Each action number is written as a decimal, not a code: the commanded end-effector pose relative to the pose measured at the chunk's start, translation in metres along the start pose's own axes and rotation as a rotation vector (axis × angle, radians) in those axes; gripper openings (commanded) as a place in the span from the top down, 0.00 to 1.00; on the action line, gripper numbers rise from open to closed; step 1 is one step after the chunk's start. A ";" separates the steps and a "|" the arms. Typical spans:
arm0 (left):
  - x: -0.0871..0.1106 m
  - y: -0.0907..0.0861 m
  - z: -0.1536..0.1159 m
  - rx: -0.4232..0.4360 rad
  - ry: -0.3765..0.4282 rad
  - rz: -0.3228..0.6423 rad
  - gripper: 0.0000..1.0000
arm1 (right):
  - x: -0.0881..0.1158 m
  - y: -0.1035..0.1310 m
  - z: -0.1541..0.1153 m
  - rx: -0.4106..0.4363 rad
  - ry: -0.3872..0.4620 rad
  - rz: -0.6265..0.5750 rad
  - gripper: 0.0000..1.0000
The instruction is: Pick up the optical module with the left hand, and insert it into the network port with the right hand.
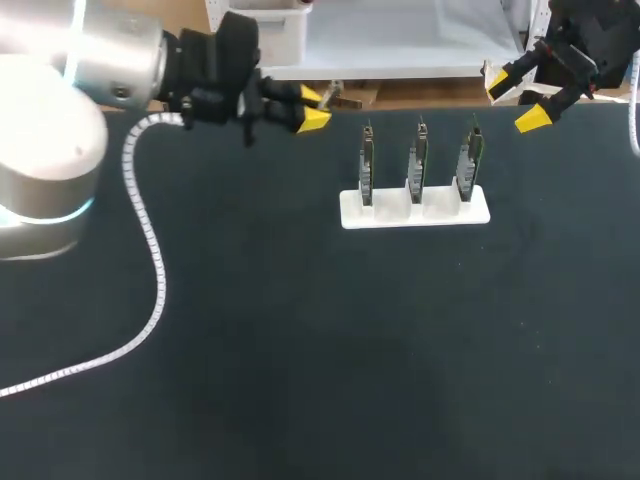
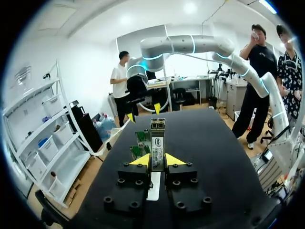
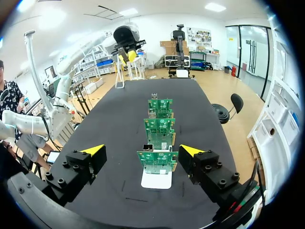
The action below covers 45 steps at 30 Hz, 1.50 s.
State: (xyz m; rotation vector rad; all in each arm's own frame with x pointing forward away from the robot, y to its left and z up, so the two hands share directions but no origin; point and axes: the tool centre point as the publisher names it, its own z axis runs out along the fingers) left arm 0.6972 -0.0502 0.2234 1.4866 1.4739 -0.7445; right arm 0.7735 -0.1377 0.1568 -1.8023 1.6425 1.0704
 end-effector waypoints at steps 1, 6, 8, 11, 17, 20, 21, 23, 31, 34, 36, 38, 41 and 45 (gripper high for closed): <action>-0.006 0.014 0.034 0.011 -0.102 -0.003 1.00 | 0.000 0.002 0.001 0.005 0.000 -0.001 0.00; -0.012 0.018 0.045 0.005 -0.173 -0.014 1.00 | 0.000 0.002 0.001 0.005 0.000 -0.001 0.00; -0.012 0.018 0.045 0.005 -0.173 -0.014 1.00 | 0.000 0.002 0.001 0.005 0.000 -0.001 0.00; -0.012 0.018 0.045 0.005 -0.173 -0.014 1.00 | 0.000 0.002 0.001 0.005 0.000 -0.001 0.00; -0.012 0.018 0.045 0.005 -0.173 -0.014 1.00 | 0.000 0.002 0.001 0.005 0.000 -0.001 0.00; -0.015 0.017 0.050 0.002 -0.181 -0.012 1.00 | 0.000 0.002 0.001 0.005 0.000 -0.001 0.00; -0.017 0.018 0.054 -0.005 -0.201 -0.006 1.00 | 0.000 0.002 0.001 0.005 0.000 -0.001 0.00; -0.030 0.028 0.076 -0.007 -0.263 0.021 1.00 | 0.000 0.002 0.001 0.005 0.000 -0.001 0.00; -0.060 0.053 0.125 0.069 -0.354 0.096 1.00 | 0.000 0.002 0.001 0.005 0.000 -0.001 0.00; -0.062 0.057 0.133 0.081 -0.357 0.093 1.00 | 0.000 0.002 0.001 0.005 0.000 -0.001 0.00; -0.062 0.059 0.138 0.087 -0.357 0.089 1.00 | 0.000 0.002 0.001 0.005 0.000 -0.001 0.00; -0.061 0.060 0.141 0.089 -0.359 0.079 1.00 | 0.000 0.002 0.001 0.005 0.000 -0.001 0.00; -0.062 0.062 0.146 0.089 -0.371 0.067 1.00 | 0.000 0.002 0.001 0.005 0.000 -0.001 0.00; -0.070 0.063 0.158 0.117 -0.387 0.074 1.00 | 0.000 0.002 0.001 0.005 0.000 -0.001 0.00</action>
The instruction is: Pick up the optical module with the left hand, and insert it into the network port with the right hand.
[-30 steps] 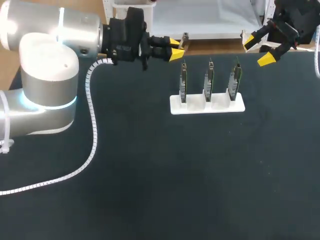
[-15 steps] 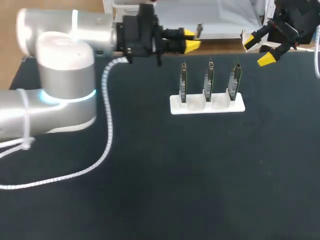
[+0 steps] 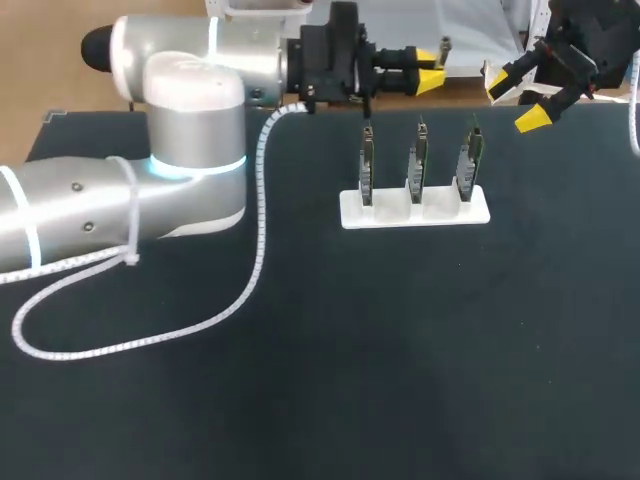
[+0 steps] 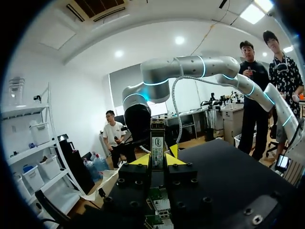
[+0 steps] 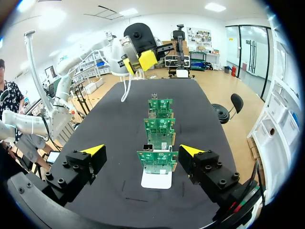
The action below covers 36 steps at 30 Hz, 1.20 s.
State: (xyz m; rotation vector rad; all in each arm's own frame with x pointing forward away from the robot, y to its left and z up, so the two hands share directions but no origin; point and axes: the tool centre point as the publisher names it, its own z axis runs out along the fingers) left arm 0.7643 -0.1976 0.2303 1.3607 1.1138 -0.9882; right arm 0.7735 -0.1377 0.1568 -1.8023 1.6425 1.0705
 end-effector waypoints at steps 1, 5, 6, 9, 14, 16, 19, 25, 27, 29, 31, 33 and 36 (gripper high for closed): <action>0.002 0.013 0.021 0.038 -0.017 -0.007 1.00 | 0.000 0.002 0.001 0.005 0.000 -0.001 0.00; 0.004 0.013 0.027 0.039 -0.022 -0.052 1.00 | 0.000 0.002 0.001 0.005 0.000 -0.001 0.00; 0.004 0.012 0.028 0.042 -0.012 -0.059 1.00 | 0.000 0.002 0.001 0.005 0.000 -0.001 0.00; 0.005 0.010 0.028 0.051 0.009 -0.085 1.00 | 0.000 0.002 0.001 0.005 0.000 -0.001 0.00; 0.012 0.006 0.030 0.038 0.016 -0.132 1.00 | 0.000 0.002 0.001 0.005 0.000 -0.001 0.00; 0.014 0.005 0.032 0.037 0.015 -0.141 1.00 | 0.000 0.002 0.001 0.005 0.000 -0.001 0.00; 0.021 0.003 0.036 0.034 0.005 -0.173 1.00 | 0.000 0.002 0.001 0.005 0.000 -0.001 0.00; 0.028 0.007 0.046 0.030 -0.011 -0.173 1.00 | 0.000 0.002 0.001 0.005 0.000 -0.001 0.00; 0.029 0.009 0.050 0.043 -0.012 -0.169 1.00 | 0.000 0.002 0.001 0.005 0.000 -0.001 0.00; 0.030 0.010 0.054 0.045 -0.010 -0.169 1.00 | 0.000 0.002 0.001 0.005 0.000 -0.001 0.00; 0.031 0.011 0.057 0.052 -0.006 -0.173 1.00 | 0.000 0.002 0.001 0.005 0.000 -0.001 0.00; 0.033 0.010 0.061 0.064 -0.005 -0.181 1.00 | 0.000 0.002 0.001 0.005 0.000 -0.001 0.00; 0.033 0.008 0.066 0.080 -0.005 -0.185 1.00 | 0.000 0.002 0.001 0.005 0.000 -0.001 0.00</action>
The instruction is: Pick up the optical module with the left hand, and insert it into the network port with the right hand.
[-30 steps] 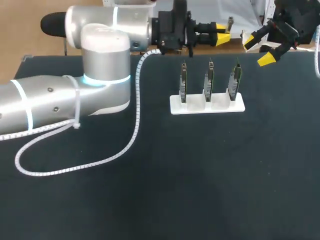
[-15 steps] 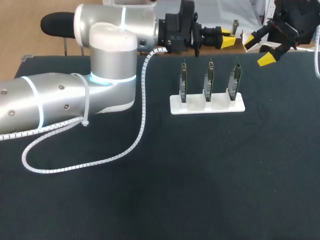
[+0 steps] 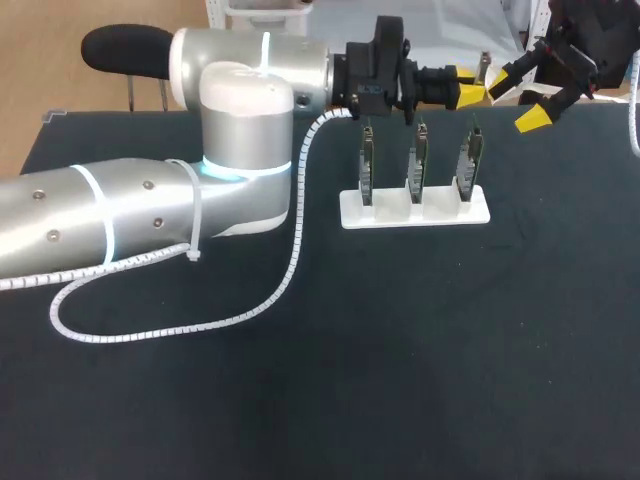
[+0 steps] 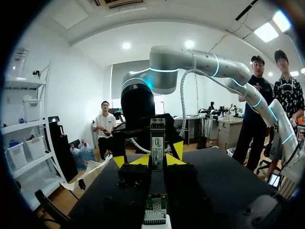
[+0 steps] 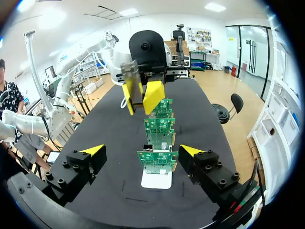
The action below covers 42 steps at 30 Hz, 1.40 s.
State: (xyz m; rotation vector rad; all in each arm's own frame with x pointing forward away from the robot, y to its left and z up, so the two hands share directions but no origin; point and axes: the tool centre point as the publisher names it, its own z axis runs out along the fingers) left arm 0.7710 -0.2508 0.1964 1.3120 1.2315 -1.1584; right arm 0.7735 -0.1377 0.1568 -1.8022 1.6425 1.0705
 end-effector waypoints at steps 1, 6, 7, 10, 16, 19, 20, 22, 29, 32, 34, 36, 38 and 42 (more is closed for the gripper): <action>0.002 0.010 0.011 0.034 0.003 -0.006 1.00 | 0.000 0.002 0.001 0.005 0.000 -0.001 0.00; 0.005 0.008 0.014 0.044 0.007 -0.018 1.00 | 0.000 0.002 0.001 0.005 0.000 -0.001 0.00; 0.005 0.008 0.013 0.043 0.008 -0.019 1.00 | 0.000 0.002 0.001 0.005 0.000 -0.001 0.00; 0.006 0.007 0.011 0.038 0.013 -0.023 1.00 | 0.000 0.002 0.001 0.005 0.000 -0.001 0.00; 0.010 0.006 0.010 0.021 0.004 -0.064 1.00 | 0.000 0.002 0.001 0.005 0.000 -0.001 0.00; 0.011 0.004 0.010 0.018 0.002 -0.071 1.00 | 0.000 0.002 0.001 0.005 0.000 -0.001 0.00; 0.012 0.003 0.010 0.018 0.001 -0.076 1.00 | 0.000 0.002 0.001 0.005 0.000 -0.001 0.00; 0.014 0.003 0.010 0.023 0.005 -0.084 1.00 | 0.000 0.002 0.001 0.005 0.000 -0.001 0.00; 0.018 0.004 0.009 0.005 0.002 -0.100 1.00 | 0.000 0.002 0.001 0.005 0.000 -0.001 0.00; 0.018 0.004 0.010 0.017 0.009 -0.096 1.00 | 0.000 0.002 0.001 0.005 0.000 -0.001 0.00; 0.018 0.004 0.012 0.021 0.010 -0.098 1.00 | 0.000 0.002 0.001 0.005 0.000 -0.001 0.00; 0.018 0.004 0.012 0.022 0.011 -0.100 1.00 | 0.000 0.002 0.001 0.005 0.000 -0.001 0.00; 0.018 0.003 0.012 0.017 0.029 -0.089 1.00 | 0.000 0.002 0.001 0.005 0.000 -0.001 0.00; 0.018 0.003 0.012 0.015 0.026 -0.091 1.00 | 0.000 0.002 0.001 0.005 0.000 -0.001 0.00</action>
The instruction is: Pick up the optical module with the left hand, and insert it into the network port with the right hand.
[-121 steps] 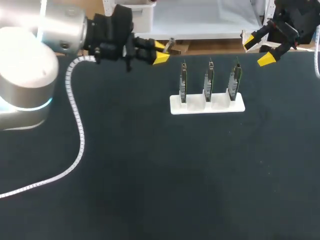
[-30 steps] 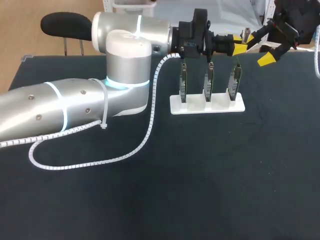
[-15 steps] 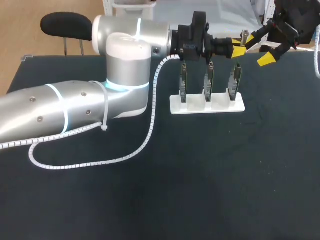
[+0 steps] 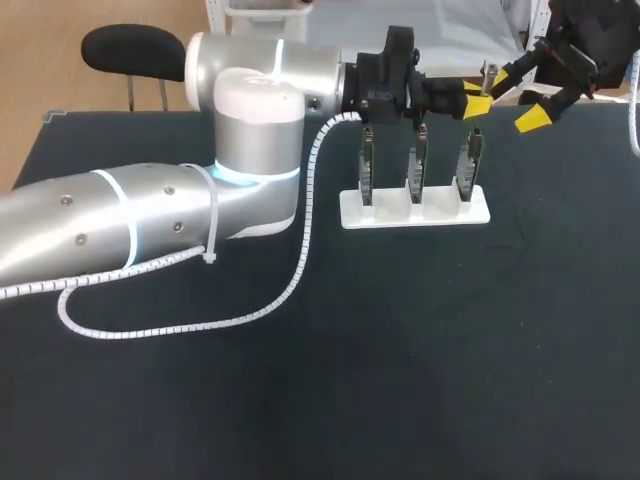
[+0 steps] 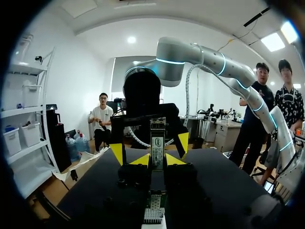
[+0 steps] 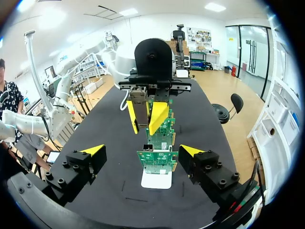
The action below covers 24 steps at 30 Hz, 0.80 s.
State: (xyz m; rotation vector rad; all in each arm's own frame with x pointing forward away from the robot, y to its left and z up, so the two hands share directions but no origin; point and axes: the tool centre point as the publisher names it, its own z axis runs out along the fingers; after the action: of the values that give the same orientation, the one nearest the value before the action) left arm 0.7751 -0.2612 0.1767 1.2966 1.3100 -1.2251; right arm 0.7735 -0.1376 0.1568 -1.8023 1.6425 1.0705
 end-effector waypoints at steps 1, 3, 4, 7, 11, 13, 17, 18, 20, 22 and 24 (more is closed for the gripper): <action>-0.001 -0.001 0.000 -0.003 0.006 -0.001 1.00 | 0.000 0.002 0.001 0.005 0.000 -0.001 0.00; -0.001 -0.001 0.000 -0.005 0.008 -0.002 1.00 | 0.000 0.002 0.001 0.005 0.000 -0.001 0.00; -0.001 -0.001 0.000 -0.009 0.007 -0.001 1.00 | 0.000 0.002 0.001 0.005 0.000 -0.001 0.00; -0.001 -0.001 0.000 -0.010 0.007 -0.001 1.00 | 0.000 0.002 0.001 0.005 0.000 -0.001 0.00; -0.001 -0.001 0.000 -0.010 0.007 -0.001 1.00 | 0.000 0.002 0.001 0.005 0.000 -0.001 0.00; -0.001 -0.001 0.000 -0.010 0.007 -0.001 1.00 | 0.000 0.002 0.001 0.005 0.000 -0.001 0.00; -0.001 -0.001 0.000 -0.010 0.007 -0.001 1.00 | 0.000 0.002 0.001 0.005 0.000 -0.001 0.00; -0.001 -0.001 0.000 -0.010 0.007 -0.001 1.00 | 0.000 0.002 0.001 0.005 0.000 -0.001 0.00; -0.001 -0.001 0.000 -0.010 0.007 -0.001 1.00 | 0.000 0.002 0.001 0.005 0.000 -0.001 0.00; -0.001 -0.001 0.000 -0.010 0.007 -0.001 1.00 | 0.001 0.001 -0.001 0.009 -0.007 0.003 0.00; -0.001 -0.001 0.000 -0.010 0.007 -0.001 1.00 | 0.001 -0.004 -0.005 0.057 0.000 0.010 0.00</action>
State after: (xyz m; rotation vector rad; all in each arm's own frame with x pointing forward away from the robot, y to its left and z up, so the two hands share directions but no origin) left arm 0.7758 -0.2616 0.1770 1.2959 1.3168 -1.2189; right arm 0.7805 -0.1388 0.1576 -1.7813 1.6531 1.0514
